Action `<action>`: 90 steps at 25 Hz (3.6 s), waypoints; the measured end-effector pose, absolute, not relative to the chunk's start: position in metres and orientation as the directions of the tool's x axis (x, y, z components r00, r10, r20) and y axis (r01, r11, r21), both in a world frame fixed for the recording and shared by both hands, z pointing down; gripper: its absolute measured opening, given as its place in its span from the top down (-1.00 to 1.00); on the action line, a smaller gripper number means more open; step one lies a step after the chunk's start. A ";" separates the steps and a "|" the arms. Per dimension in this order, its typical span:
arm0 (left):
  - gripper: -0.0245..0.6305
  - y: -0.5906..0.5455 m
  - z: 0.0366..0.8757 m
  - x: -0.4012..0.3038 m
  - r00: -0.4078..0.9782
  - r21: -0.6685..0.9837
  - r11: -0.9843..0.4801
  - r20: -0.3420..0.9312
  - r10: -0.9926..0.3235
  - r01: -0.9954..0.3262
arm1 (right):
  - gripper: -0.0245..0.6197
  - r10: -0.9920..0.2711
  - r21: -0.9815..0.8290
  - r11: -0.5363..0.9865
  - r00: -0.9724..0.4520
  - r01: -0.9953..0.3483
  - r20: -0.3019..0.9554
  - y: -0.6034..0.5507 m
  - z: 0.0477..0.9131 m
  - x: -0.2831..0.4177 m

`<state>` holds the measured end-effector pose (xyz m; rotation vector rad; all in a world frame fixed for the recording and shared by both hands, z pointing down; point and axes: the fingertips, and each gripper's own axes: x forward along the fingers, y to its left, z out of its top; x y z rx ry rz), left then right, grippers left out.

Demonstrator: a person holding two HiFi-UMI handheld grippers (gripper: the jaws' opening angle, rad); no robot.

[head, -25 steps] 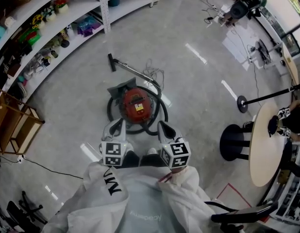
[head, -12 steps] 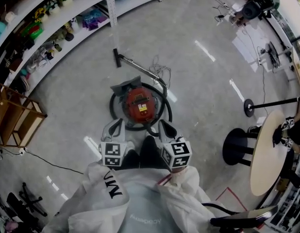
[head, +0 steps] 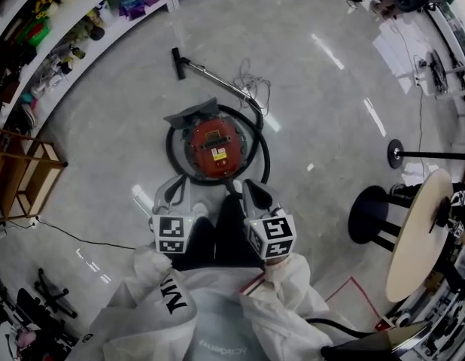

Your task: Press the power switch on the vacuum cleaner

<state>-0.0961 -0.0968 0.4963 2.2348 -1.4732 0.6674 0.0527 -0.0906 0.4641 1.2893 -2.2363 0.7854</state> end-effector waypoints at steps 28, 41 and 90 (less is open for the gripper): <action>0.93 -0.108 0.657 -0.069 0.297 0.126 -0.295 0.692 -0.658 -0.947 | 0.92 -0.474 -0.274 0.434 -0.476 -0.858 0.741 -0.117 0.641 0.059; 0.93 -0.105 0.708 -0.057 0.292 0.164 -0.254 0.717 -0.632 -0.953 | 0.93 -0.411 -0.292 0.448 -0.484 -0.845 0.772 -0.114 0.709 0.052; 0.93 -0.110 0.721 -0.066 0.303 0.209 -0.221 0.712 -0.633 -0.953 | 0.92 -0.308 -0.241 0.498 -0.430 -0.833 0.849 -0.109 0.810 0.034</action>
